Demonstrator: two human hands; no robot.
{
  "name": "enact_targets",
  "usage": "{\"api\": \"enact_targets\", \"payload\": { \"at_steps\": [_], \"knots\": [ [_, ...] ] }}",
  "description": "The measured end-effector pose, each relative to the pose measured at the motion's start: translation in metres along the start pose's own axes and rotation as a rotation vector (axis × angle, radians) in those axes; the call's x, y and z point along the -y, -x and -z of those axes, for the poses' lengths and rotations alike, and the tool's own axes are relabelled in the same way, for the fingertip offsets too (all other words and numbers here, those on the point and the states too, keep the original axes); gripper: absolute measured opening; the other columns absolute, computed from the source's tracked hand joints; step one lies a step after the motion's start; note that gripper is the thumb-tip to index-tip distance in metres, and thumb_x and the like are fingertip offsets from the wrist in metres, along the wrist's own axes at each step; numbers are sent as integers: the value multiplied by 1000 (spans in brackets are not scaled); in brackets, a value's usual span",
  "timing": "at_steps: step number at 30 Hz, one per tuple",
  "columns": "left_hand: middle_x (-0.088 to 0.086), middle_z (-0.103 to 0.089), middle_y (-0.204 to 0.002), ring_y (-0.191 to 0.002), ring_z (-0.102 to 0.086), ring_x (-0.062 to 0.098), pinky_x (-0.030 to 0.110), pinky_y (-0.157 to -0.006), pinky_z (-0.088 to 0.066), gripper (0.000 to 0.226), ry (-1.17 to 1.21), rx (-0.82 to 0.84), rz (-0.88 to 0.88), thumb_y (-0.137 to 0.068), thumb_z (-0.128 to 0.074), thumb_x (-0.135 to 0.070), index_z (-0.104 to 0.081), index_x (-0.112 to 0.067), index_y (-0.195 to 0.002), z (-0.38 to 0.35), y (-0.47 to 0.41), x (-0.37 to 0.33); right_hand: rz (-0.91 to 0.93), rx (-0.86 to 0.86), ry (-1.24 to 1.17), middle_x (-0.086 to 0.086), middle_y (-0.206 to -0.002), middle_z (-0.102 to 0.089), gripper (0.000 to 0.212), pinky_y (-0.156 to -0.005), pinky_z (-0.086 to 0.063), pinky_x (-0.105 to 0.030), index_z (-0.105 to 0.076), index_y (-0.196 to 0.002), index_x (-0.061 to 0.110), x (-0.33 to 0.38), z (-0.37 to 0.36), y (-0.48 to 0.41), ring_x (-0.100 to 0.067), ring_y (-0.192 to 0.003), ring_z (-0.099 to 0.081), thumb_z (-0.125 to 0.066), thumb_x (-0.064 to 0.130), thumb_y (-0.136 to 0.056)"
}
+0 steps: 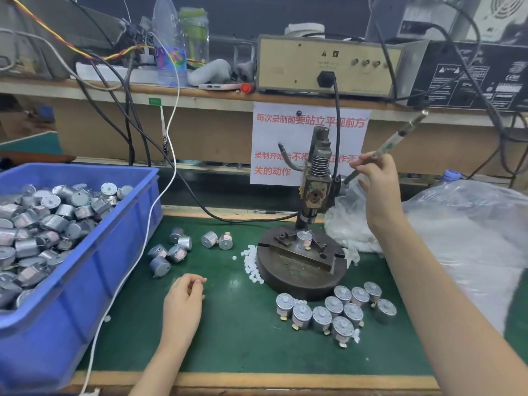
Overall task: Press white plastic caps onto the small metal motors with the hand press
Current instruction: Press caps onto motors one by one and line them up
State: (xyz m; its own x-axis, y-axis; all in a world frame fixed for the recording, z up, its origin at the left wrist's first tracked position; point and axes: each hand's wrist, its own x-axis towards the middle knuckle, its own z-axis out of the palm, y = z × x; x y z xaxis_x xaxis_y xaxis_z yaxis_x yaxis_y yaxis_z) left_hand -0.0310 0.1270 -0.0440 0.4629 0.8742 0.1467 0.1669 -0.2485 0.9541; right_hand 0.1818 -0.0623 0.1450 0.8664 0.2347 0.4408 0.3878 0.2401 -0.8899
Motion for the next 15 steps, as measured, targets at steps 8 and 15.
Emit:
{"api": "enact_targets", "payload": {
  "at_steps": [8, 15],
  "knots": [
    [4, -60, -82, -70, -59, 13, 42, -80, -48, 27, -37, -2, -10, -90, -45, -3, -60, -21, -76, 0, 0, -1, 117, -146, -12, 4, -92, -50, 19, -67, -41, -2, -40, -99, 14, -14, -20, 20, 13, -71, -51, -45, -1, -89],
    [5, -60, -81, -72, -59, 17, 45, -81, -50, 27, -52, -6, -13, -89, -46, -4, -60, -21, -75, -1, -1, -1, 177, -129, 98, -6, -104, -50, 20, -92, -44, -20, -40, -100, 13, -15, -18, 19, -9, -94, -50, -44, -3, -89]
  ]
}}
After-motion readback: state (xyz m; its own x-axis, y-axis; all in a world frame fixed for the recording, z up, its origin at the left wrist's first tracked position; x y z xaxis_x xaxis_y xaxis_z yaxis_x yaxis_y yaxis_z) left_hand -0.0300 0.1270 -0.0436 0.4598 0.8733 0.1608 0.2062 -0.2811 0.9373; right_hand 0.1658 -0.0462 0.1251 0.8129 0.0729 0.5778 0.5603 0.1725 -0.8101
